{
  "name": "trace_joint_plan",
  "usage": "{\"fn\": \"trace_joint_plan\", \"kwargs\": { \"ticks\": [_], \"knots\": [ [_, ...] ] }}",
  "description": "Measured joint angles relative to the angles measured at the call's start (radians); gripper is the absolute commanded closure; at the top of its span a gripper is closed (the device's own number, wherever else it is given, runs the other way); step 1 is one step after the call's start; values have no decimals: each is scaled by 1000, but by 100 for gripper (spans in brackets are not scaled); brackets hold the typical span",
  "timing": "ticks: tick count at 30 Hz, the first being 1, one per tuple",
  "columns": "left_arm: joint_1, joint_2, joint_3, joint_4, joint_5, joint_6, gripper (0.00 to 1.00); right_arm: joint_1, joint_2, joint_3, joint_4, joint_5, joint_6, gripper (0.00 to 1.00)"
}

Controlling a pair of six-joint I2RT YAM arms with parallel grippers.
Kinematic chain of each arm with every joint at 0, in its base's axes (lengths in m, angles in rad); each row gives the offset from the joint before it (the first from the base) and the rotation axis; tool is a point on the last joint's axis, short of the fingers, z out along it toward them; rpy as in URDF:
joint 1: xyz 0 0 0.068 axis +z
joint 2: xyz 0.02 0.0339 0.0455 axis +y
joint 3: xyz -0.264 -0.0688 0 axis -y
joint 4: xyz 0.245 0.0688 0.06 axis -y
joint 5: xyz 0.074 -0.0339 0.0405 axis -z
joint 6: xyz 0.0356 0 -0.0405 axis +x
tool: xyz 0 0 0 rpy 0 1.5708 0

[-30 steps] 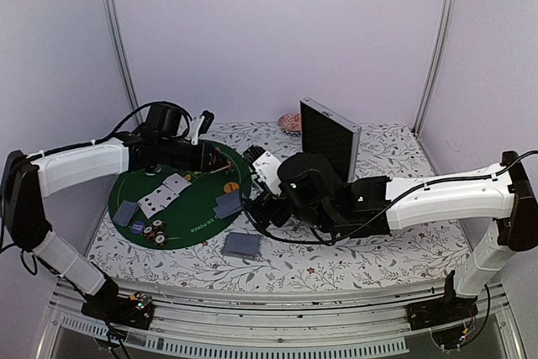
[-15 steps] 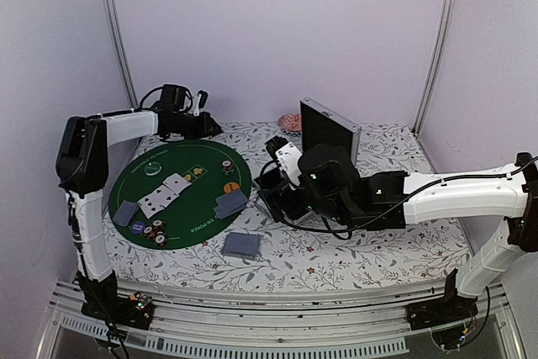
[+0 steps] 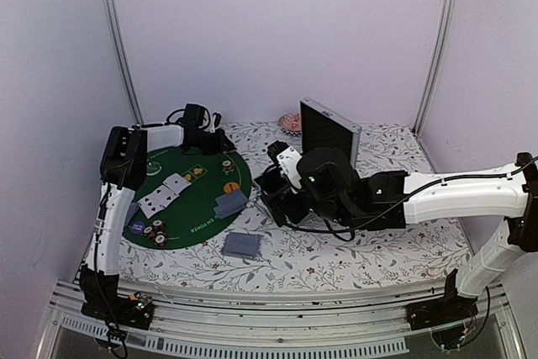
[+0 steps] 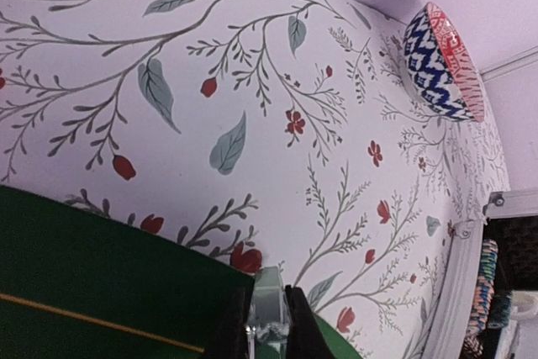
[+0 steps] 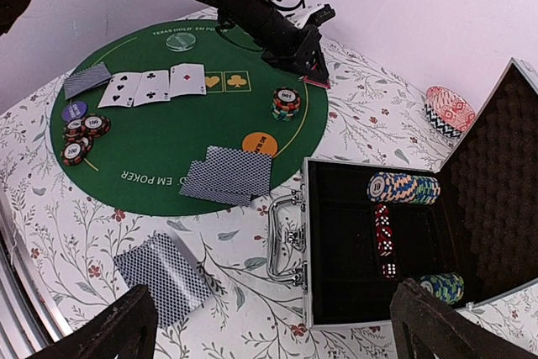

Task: Distribute texas hold em gaming equipment
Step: Place the all-in button in the big blind area.

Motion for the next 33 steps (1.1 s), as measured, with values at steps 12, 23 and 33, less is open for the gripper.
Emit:
{"fn": "trace_joint_plan", "kwargs": {
  "ticks": [12, 23, 33],
  "knots": [
    [0, 6, 37, -107, 5, 42, 37, 0, 0, 0, -10, -15, 6, 1],
    [-1, -40, 69, -264, -217, 143, 18, -1, 0, 2, -13, -32, 6, 1],
    [-21, -411, -148, -293, -333, 217, 15, -5, 39, 116, -124, -74, 53, 1]
  ]
}}
